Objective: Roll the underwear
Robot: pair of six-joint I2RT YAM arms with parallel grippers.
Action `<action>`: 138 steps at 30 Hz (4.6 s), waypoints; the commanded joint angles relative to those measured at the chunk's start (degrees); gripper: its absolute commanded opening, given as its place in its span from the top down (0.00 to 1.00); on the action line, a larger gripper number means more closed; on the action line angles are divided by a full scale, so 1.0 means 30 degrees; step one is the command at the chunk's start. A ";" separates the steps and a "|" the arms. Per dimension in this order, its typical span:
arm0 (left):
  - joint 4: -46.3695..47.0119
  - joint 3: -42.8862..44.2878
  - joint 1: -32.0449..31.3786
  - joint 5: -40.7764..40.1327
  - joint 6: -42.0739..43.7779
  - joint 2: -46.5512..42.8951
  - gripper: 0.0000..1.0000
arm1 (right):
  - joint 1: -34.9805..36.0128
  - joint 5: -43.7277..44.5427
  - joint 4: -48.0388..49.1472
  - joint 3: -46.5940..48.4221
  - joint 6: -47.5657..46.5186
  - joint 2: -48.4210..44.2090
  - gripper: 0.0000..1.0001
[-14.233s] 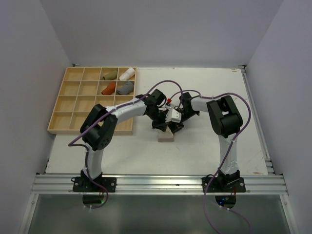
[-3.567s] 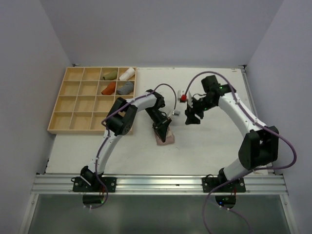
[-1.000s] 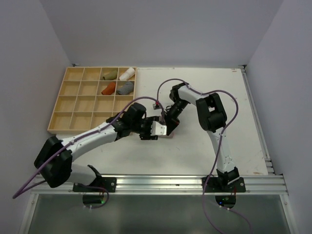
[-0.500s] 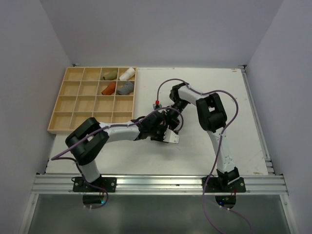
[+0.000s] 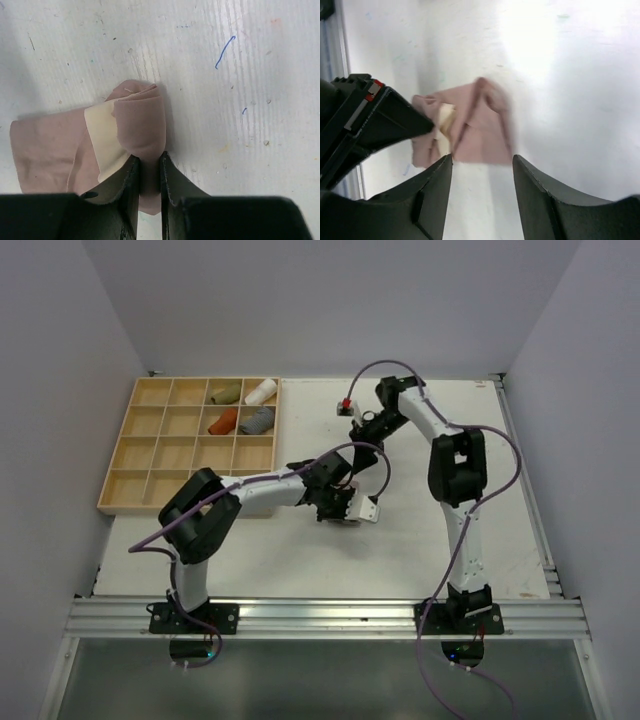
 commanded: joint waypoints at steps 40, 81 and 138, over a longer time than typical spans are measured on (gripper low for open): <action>-1.4556 1.2453 0.5776 0.9365 -0.0712 1.3731 0.65 | 0.6063 0.6830 1.6708 -2.0244 -0.3462 -1.2868 0.50; 0.4303 -0.6060 0.3148 0.0343 -0.0483 -0.9533 0.41 | 0.2752 -0.0846 -0.4564 -0.2286 -0.0447 0.4212 1.00; -1.6460 1.3919 0.5483 0.8749 -0.0480 1.5166 0.72 | 0.3296 0.5771 1.1206 -1.8156 -0.0360 -1.7496 0.41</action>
